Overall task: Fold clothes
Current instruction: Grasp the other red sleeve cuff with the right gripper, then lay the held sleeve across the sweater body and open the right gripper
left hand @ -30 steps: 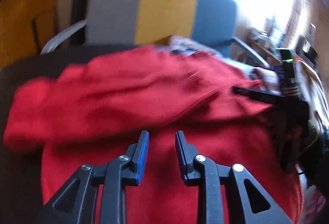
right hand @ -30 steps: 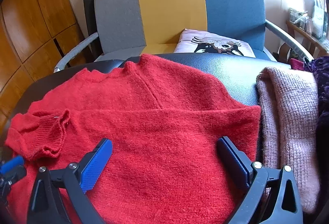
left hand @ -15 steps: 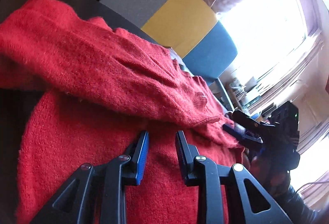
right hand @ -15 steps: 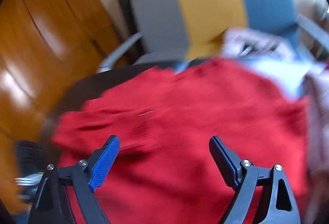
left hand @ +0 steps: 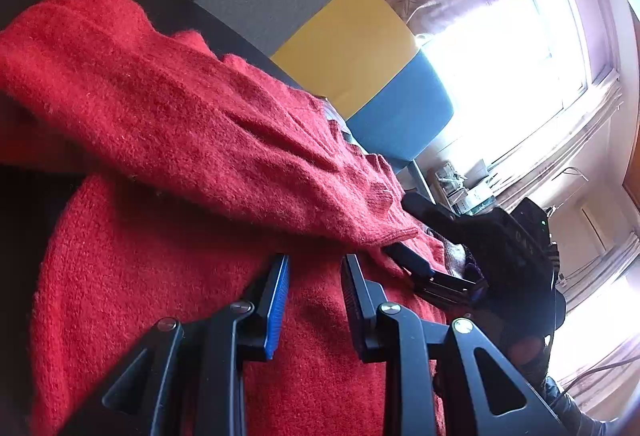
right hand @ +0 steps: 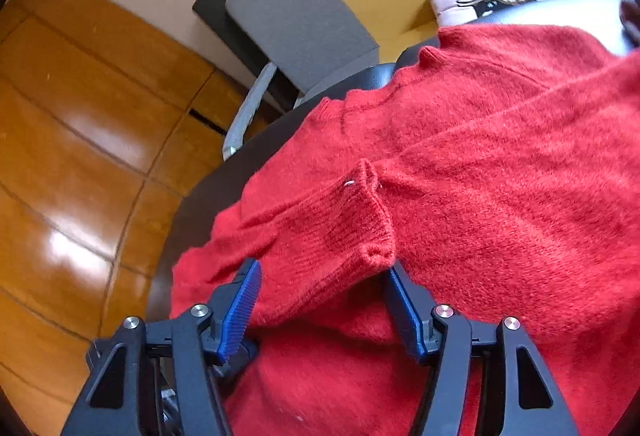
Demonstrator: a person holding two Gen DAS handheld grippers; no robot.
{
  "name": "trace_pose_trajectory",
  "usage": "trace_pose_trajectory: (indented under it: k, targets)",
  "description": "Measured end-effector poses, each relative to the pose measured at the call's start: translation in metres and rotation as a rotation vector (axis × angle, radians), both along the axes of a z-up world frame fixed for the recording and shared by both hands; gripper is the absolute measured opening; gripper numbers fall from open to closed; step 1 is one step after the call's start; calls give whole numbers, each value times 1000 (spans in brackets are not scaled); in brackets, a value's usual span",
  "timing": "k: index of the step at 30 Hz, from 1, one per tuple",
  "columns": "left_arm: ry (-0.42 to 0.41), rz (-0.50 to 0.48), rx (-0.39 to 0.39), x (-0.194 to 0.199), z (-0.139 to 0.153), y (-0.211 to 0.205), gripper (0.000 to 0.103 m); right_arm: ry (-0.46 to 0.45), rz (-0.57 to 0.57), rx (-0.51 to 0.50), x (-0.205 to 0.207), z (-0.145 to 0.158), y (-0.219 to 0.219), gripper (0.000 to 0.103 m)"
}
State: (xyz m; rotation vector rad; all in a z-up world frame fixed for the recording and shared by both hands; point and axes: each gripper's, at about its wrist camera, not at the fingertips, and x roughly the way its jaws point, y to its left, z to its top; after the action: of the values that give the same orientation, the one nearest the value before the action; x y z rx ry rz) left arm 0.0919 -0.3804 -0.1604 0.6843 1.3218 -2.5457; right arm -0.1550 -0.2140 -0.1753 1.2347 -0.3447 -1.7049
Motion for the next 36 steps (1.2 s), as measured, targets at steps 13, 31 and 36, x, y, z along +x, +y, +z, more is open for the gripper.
trace_pose_trajectory:
  k: [13, 31, 36]
  targets:
    - [4, 10, 8, -6, -6, 0, 21, 303, -40, 88, -4, 68, -14, 8]
    - [-14, 14, 1, -10, -4, -3, 20, 230, -388, 198, -74, 22, 150, 8]
    - [-15, 13, 11, -10, -4, -5, 20, 230, -379, 235, -71, 6, 155, 8]
